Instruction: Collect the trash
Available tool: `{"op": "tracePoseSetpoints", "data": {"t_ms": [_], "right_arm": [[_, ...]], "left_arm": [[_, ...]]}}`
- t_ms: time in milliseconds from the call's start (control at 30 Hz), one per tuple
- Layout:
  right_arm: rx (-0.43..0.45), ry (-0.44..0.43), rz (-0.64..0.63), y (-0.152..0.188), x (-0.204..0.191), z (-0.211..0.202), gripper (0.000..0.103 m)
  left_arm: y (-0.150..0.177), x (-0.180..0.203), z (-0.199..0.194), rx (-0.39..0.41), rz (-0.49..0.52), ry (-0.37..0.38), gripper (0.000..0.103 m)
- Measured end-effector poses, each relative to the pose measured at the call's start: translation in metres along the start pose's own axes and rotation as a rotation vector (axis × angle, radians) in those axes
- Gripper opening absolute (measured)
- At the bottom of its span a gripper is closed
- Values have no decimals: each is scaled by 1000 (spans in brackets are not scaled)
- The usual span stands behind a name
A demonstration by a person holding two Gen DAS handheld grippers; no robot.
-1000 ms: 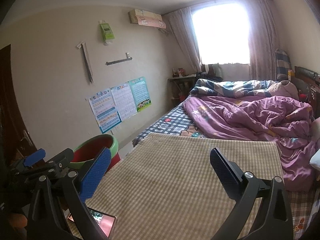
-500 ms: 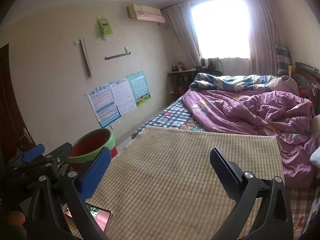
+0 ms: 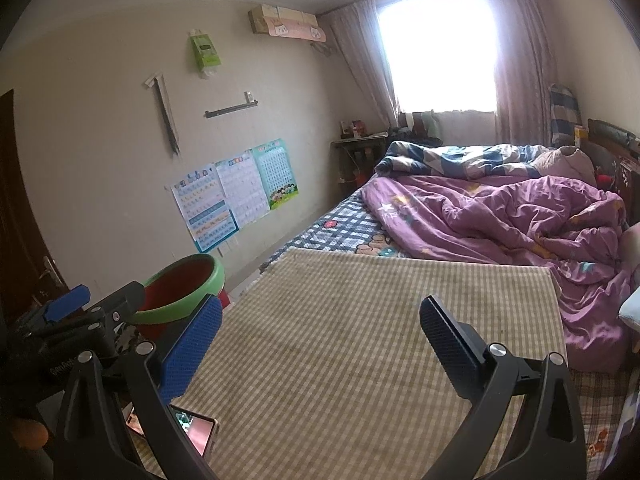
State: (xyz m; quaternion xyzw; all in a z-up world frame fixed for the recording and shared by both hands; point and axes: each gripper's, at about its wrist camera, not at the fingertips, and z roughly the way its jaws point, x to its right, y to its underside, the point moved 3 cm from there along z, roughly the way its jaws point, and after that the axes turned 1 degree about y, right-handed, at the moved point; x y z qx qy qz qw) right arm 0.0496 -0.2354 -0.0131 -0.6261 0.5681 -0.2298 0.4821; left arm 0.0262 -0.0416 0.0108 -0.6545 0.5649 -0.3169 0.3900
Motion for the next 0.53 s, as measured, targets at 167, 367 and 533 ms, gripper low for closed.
{"op": "tracePoseSetpoints", "data": {"t_ms": [167, 367, 533], "right_arm": [[-28, 8, -3, 5, 4, 7, 96], [-211, 154, 66, 35, 62, 53, 96], [-342, 396, 59, 66, 132, 92, 96]], "left_arm": [[3, 1, 3, -24, -2, 9, 98], [13, -12, 12, -66, -10, 3, 98], [32, -51, 20, -111, -76, -35, 98]]}}
